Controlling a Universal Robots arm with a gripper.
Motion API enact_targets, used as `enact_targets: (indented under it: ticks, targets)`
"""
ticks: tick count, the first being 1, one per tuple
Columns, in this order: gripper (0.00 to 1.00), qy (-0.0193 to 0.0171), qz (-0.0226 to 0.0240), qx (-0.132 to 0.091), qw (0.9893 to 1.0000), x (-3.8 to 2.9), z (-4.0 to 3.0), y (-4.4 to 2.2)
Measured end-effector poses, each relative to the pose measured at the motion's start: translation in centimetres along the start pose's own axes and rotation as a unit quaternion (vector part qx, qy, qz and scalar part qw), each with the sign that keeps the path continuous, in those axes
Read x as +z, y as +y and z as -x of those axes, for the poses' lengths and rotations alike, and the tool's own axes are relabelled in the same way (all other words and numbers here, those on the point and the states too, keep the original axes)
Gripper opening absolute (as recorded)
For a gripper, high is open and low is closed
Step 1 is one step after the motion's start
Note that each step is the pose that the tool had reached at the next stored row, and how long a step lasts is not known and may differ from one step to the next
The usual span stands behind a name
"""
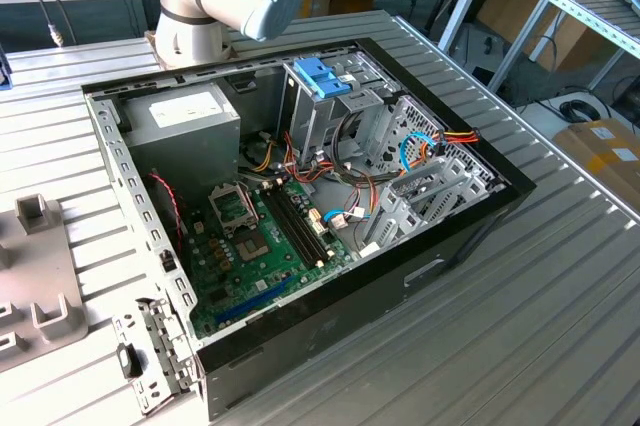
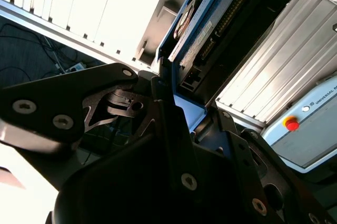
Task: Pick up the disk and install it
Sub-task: 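Pick up the disk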
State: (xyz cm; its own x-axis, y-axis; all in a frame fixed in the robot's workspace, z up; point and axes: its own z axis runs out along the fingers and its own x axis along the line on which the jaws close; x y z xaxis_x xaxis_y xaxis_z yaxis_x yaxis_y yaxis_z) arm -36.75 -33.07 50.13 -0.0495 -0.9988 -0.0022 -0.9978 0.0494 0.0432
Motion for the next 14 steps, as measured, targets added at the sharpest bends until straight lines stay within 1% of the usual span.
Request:
enact_targets:
  ticks: [14]
  targets:
    - [0.37, 0.0012, -0.0001, 0.0, 1.0, -0.02, 0.02, -0.52]
